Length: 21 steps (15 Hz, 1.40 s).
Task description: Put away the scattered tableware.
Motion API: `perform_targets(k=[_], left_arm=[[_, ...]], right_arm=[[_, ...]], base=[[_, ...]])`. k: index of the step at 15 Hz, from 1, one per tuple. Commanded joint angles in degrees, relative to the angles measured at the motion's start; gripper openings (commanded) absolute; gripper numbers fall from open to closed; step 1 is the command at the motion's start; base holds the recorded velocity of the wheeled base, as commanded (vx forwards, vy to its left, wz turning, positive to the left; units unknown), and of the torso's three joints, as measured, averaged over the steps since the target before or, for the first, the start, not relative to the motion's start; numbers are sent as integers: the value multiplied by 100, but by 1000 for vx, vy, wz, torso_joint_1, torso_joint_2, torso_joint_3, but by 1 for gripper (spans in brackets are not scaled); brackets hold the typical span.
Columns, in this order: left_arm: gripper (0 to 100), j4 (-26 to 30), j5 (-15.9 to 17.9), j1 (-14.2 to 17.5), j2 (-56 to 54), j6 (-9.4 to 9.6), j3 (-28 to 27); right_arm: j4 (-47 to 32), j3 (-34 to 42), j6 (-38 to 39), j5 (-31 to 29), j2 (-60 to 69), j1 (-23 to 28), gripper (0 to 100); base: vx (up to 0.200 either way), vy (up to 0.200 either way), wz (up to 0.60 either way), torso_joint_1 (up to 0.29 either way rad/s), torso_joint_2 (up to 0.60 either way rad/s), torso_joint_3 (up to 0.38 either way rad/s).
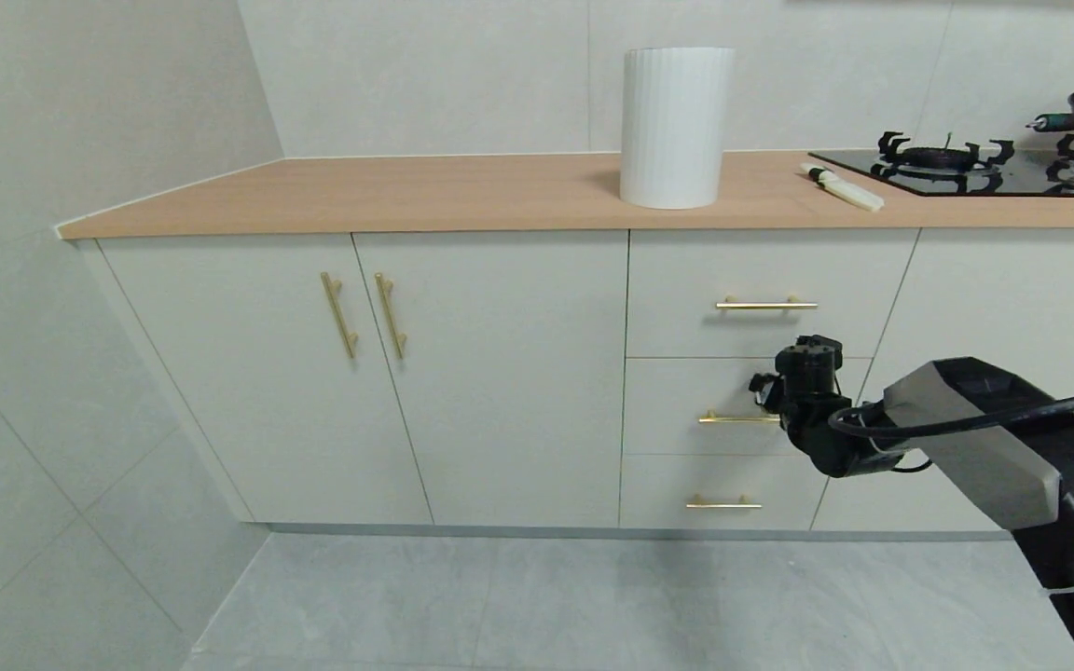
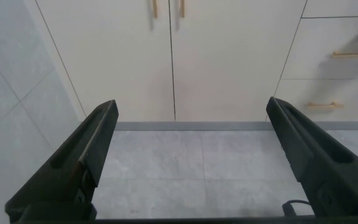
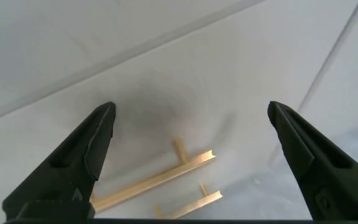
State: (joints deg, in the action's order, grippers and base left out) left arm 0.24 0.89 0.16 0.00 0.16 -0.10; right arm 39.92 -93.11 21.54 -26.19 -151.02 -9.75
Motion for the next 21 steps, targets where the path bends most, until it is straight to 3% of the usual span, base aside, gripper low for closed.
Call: perform_targets(k=[1, 2, 4, 10, 12, 17, 21], left_arm=[[100, 2, -1, 2, 0, 2, 1], [100, 2, -1, 2, 0, 2, 1], [100, 2, -1, 2, 0, 2, 1], [100, 2, -1, 2, 0, 2, 1], [100, 2, -1, 2, 0, 2, 1], [100, 2, -1, 2, 0, 2, 1], [100, 2, -1, 2, 0, 2, 1]], right_arm=[[-55, 1902, -18, 316, 1821, -35, 100], [-55, 2104, -18, 351, 2076, -27, 100], [-64, 3352, -133, 377, 3685, -27, 100], [-204, 6560, -1504, 377, 8334, 44, 100], [-705, 7035, -2084, 386, 9837, 149, 100], [-3931, 6789, -2725, 333, 13027, 246, 100], [-4845, 6815, -2919, 430, 14276, 720, 100]], base=[[0, 0, 0, 0, 0, 0], [0, 0, 0, 0, 0, 0], [0, 0, 0, 0, 0, 0], [0, 0, 0, 0, 0, 0], [0, 0, 0, 0, 0, 0], [0, 0, 0, 0, 0, 0], [0, 0, 0, 0, 0, 0]])
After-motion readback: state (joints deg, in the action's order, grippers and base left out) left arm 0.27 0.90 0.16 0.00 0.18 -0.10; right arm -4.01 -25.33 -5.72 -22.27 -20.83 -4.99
